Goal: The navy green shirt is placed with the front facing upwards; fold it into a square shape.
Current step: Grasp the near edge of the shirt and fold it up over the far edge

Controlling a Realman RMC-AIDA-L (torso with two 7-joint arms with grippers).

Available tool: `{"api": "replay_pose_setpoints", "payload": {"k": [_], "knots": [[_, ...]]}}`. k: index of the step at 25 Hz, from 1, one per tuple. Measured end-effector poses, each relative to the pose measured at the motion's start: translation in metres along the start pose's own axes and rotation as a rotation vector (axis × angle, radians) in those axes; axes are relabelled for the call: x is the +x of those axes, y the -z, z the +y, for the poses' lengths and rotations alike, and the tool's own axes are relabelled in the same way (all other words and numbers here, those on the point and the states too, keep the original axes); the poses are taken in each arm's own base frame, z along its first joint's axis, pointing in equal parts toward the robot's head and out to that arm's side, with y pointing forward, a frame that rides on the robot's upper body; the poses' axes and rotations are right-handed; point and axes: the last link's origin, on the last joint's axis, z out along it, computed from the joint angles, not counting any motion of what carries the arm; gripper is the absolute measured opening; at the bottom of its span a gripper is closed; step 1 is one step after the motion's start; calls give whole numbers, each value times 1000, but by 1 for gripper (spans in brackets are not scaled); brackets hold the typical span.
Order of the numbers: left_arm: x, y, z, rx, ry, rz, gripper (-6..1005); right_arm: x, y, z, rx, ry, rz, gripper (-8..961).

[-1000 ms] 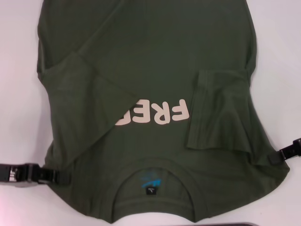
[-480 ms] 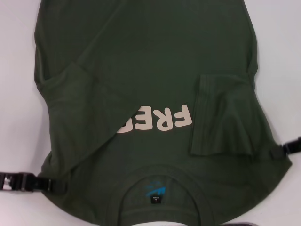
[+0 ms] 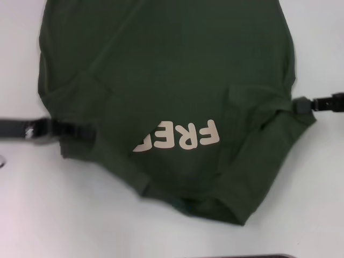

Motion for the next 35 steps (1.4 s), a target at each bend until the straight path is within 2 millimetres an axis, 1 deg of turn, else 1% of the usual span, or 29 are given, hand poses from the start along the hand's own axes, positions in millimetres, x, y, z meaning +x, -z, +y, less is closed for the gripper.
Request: {"api": "replay_pose_setpoints", "payload": {"k": [1,4,5,6,8,12,15,18,24,28,31,35], "knots": [[6,-5,-1,16,0,14,13,-1,-3,-2,8,-5,-22,10],[27,-30,-3,77,-11,61,14,-7,-13,-8,31,-23,-103,10],[32,-36,-4,94,-17,74,14,-11,-19,-12,52,-35,-138,10],[40,-43,-3,114,-27,89,14,-11,-19,-12,52,-35,-138,10],[50,-52,-5,150,-35,119,14,-16,-25,-15,70,-42,-175,10],[66,-65,-5,204,-43,175,15,-32,-36,-17,93,-36,-263,10],[76,-68,-5,233,-52,224,15,-45,-40,-15,101,-25,-320,10],[86,-67,-3,234,-53,278,16,-58,-38,-16,116,-19,-393,10],[107,-62,-1,238,-52,427,16,-69,-38,-27,197,-17,-514,12],[120,-71,-1,283,-73,489,17,-72,-43,-35,260,-15,-581,14],[128,-80,1,318,-104,513,17,-76,-51,-38,288,-10,-601,15],[137,-91,3,367,-135,522,18,-88,-63,-39,333,11,-599,16]]}}
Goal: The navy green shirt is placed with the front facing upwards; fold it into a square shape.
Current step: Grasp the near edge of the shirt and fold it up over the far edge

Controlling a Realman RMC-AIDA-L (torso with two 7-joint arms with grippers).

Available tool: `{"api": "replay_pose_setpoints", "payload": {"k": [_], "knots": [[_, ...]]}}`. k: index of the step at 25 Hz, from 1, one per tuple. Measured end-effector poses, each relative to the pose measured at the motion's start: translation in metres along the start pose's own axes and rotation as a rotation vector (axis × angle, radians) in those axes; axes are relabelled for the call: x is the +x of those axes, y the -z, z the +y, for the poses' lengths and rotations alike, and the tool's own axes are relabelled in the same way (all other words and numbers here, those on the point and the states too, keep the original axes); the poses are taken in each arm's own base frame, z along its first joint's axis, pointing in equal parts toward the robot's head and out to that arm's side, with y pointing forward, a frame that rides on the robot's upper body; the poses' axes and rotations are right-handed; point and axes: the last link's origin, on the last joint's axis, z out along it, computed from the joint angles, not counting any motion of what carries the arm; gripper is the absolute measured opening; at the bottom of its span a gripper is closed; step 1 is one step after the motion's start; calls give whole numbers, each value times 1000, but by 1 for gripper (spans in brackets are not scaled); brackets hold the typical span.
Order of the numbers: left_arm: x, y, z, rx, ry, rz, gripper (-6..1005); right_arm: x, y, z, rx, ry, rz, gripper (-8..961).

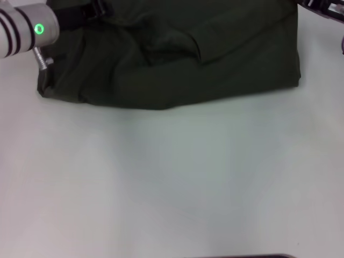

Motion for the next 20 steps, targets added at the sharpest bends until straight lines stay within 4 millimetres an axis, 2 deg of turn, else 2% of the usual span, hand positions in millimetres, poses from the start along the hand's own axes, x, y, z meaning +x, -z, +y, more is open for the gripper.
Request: {"api": "replay_pose_setpoints", "payload": {"k": [6,11,20], "knots": [[8,-7,1,52,-33,28,19,-11,-20,8,54,66,-11,18],[12,-8,0,68,-53,44,19,-17,-28,8,95,103,-22,20],[8,-8,-3,77,-42,56,21,-6,-39,10,149,167,41,23]]}}
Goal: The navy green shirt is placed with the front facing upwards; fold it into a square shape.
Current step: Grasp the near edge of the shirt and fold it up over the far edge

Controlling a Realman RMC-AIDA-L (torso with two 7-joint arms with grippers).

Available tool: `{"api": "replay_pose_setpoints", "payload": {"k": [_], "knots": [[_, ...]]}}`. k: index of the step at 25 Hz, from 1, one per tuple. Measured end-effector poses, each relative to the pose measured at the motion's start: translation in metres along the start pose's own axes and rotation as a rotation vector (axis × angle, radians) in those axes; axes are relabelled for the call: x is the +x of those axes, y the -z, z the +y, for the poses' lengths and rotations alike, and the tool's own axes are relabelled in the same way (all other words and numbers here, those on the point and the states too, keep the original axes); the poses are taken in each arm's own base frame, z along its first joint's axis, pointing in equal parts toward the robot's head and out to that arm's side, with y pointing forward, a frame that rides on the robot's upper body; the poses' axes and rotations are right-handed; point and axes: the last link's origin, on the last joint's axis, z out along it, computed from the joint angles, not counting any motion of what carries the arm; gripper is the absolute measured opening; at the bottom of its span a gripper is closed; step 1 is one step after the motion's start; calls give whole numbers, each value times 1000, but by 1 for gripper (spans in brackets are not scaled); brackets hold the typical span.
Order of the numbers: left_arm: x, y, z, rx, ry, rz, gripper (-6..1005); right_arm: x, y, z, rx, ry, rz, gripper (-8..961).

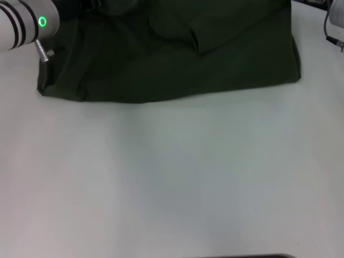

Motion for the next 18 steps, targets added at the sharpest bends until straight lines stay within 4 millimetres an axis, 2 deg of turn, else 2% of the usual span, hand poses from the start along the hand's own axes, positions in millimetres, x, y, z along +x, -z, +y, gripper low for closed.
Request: {"api": "replay_pose_setpoints", "payload": {"k": [3,11,17,18], "knots": [[-4,0,-4,15,14,-4,21,3,-1,-1,12,14,16,81],[-4,3,-10,26,13,-8,286,5,-2,-6,50,38,36,237],[-9,10,-17,23,41,-13,523,3,3,-18,85,51,107,495],[-9,11,-18,13,42,-16,563,1,4,-18,86,49,115,498]]}}
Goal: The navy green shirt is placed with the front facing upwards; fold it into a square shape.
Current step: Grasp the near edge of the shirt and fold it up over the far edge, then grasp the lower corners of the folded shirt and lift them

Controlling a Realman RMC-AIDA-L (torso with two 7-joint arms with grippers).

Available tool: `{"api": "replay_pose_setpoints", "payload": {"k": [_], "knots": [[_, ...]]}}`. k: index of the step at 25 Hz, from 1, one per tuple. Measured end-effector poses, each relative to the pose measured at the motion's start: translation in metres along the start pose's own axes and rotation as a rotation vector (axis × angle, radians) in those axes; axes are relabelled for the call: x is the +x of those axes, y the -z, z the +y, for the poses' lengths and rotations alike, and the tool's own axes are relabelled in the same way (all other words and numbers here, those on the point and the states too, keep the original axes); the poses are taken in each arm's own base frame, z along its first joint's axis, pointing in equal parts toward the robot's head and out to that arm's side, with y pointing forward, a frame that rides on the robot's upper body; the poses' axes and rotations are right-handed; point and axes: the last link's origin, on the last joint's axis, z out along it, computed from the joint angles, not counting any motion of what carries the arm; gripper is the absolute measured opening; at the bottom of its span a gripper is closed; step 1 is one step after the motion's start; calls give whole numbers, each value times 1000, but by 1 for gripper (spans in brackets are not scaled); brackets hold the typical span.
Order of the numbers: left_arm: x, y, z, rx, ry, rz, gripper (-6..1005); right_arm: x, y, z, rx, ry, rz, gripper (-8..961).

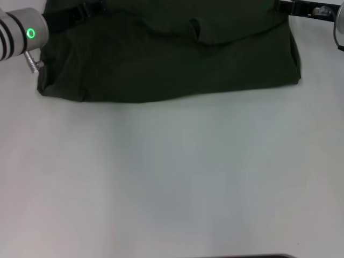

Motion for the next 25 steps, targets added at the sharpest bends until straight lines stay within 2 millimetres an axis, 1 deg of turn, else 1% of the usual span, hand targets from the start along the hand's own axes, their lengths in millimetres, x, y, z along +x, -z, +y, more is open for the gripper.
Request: {"api": "replay_pose_setpoints", "payload": {"k": [2,4,6,9,13,15,16,17,19,21,23,25], "knots": [[1,4,0,-21,1,-3,644,-4,5,-2,-20,-8,16,503],[2,10,-2,-39,6,3,650,-6,7,-3,-30,-12,24,509],[3,13,-2,-56,15,12,655,-12,13,-7,-48,-22,51,511],[3,16,-1,-76,24,17,663,-18,18,-10,-60,-28,103,515],[2,19,4,-115,25,5,661,-28,32,-7,-95,-43,208,515],[3,22,10,-165,18,-16,657,-37,43,3,-154,-51,263,514],[3,24,13,-188,14,-25,657,-45,56,16,-226,-49,304,514],[4,26,16,-212,11,-35,657,-45,56,16,-226,-49,304,514],[6,33,25,-291,-8,-80,658,-51,63,30,-288,-36,337,513],[5,42,32,-364,-23,-130,658,-52,66,43,-340,-25,374,512],[4,50,34,-415,-22,-167,658,-52,65,54,-379,-21,406,512],[5,58,32,-435,-10,-176,658,-50,63,63,-404,-25,438,511]]}}
